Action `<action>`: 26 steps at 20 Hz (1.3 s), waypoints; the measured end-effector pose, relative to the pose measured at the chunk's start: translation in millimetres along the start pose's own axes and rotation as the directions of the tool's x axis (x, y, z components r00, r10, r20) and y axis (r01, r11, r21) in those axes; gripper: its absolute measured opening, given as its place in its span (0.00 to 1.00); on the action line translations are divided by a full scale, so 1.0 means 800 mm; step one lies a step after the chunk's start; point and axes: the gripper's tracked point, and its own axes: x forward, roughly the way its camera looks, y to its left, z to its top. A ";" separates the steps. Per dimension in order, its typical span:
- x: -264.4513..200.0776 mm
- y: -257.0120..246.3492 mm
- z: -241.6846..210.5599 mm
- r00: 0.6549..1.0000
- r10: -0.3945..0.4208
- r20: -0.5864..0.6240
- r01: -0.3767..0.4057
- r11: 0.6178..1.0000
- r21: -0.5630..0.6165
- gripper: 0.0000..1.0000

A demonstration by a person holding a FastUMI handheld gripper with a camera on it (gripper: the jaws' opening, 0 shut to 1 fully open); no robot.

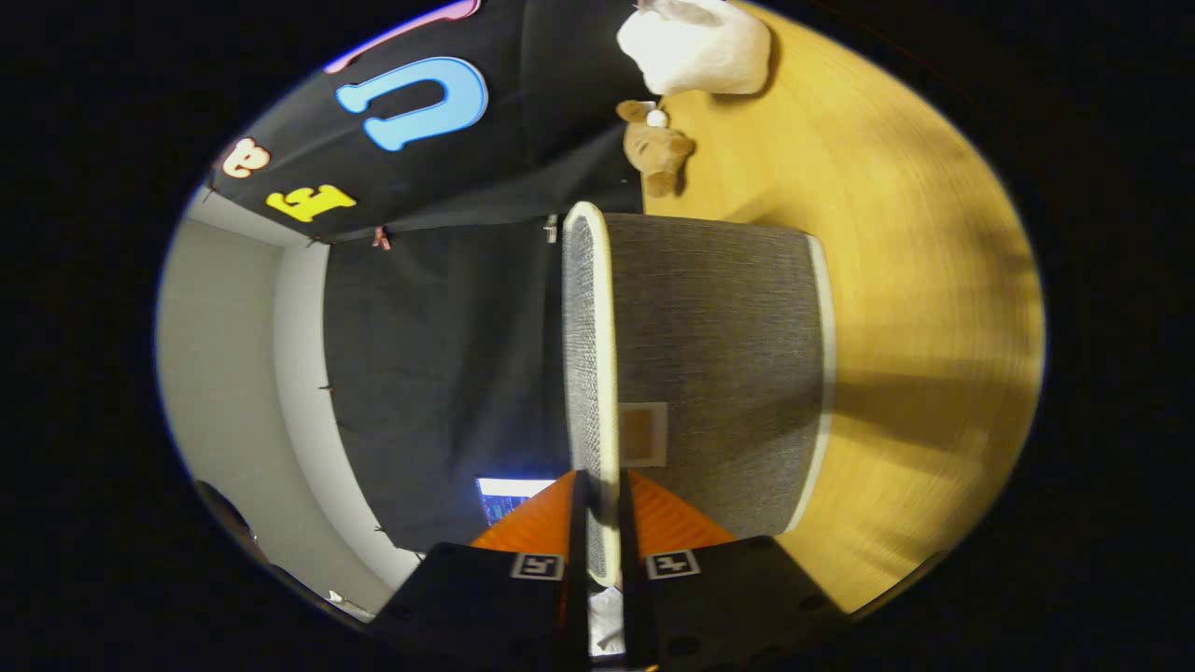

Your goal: Open the storage box then place both shoes into the box .Put the left shoe in first, then the right shoe, with the right side of both shoes facing outward in a uniform manner.

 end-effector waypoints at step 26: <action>0.207 0.236 -0.051 0.998 -0.037 0.060 0.060 0.893 -0.445 0.07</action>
